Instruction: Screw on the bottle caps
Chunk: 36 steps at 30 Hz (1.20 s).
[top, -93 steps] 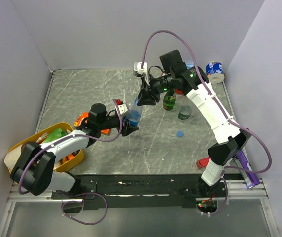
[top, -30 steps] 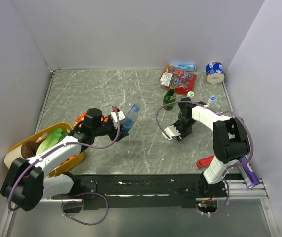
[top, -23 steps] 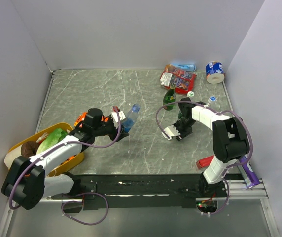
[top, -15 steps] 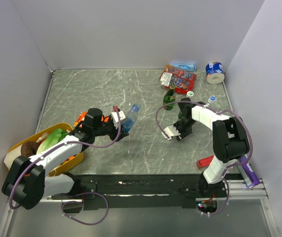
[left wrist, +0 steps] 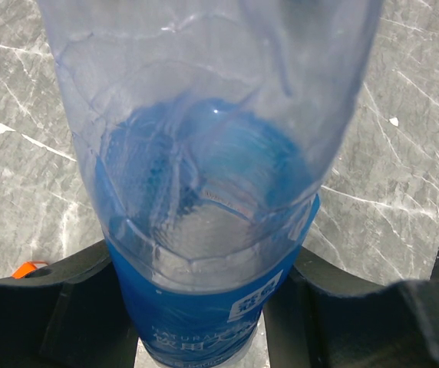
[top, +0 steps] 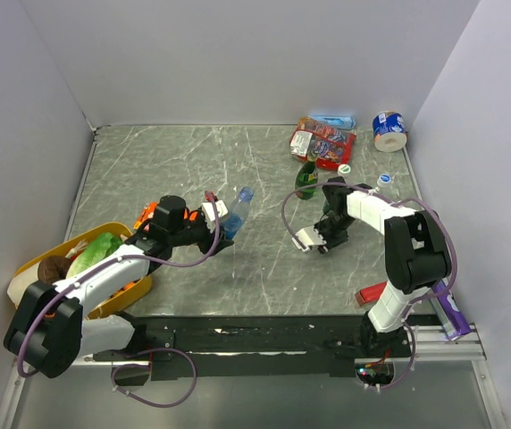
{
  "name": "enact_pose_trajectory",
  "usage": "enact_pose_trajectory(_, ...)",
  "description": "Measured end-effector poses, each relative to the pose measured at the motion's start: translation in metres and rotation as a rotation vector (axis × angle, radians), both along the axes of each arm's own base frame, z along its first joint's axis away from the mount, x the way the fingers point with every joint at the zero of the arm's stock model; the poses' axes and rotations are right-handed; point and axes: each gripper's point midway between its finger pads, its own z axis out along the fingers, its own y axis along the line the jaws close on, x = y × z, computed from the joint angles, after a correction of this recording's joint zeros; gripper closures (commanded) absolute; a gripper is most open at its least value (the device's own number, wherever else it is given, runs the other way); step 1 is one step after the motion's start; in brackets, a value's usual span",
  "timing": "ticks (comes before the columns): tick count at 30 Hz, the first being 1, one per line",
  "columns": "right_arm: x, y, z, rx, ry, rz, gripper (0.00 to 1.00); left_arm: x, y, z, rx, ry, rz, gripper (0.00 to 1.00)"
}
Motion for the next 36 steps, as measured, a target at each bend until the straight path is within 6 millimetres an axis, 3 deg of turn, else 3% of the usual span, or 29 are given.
enact_pose_trajectory(4, 0.002, 0.005, 0.012, 0.022, 0.015, -0.036, 0.64, 0.001, -0.001, 0.001, -0.003, -0.009, -0.001, 0.99)
enact_pose_trajectory(7, 0.010, 0.015, 0.039, 0.074, -0.001, -0.074, 0.65, 0.002, -0.002, 0.000, 0.000, -0.018, -0.010, 0.99)
enact_pose_trajectory(10, 0.014, 0.031, 0.088, 0.154, -0.050, -0.107, 0.65, 0.003, -0.004, -0.005, 0.012, -0.037, -0.040, 0.99)
enact_pose_trajectory(13, 0.007, 0.055, 0.152, 0.257, -0.134, -0.101, 0.66, 0.005, -0.007, -0.013, 0.028, -0.080, -0.082, 0.99)
enact_pose_trajectory(17, -0.022, 0.094, 0.225, 0.396, -0.204, -0.047, 0.66, 0.007, -0.014, -0.025, 0.050, -0.141, -0.150, 0.99)
enact_pose_trajectory(20, -0.049, 0.120, 0.260, 0.473, -0.211, 0.000, 0.66, 0.007, -0.023, -0.029, 0.058, -0.190, -0.203, 0.99)
enact_pose_trajectory(23, -0.069, 0.137, 0.277, 0.510, -0.191, 0.028, 0.66, 0.002, -0.034, -0.026, 0.054, -0.254, -0.260, 0.99)
enact_pose_trajectory(28, -0.081, 0.150, 0.292, 0.523, -0.165, 0.037, 0.66, -0.002, -0.045, -0.019, 0.034, -0.330, -0.309, 0.99)
enact_pose_trajectory(36, -0.095, 0.157, 0.285, 0.487, -0.132, 0.059, 0.65, -0.008, -0.049, -0.020, 0.020, -0.367, -0.327, 0.99)
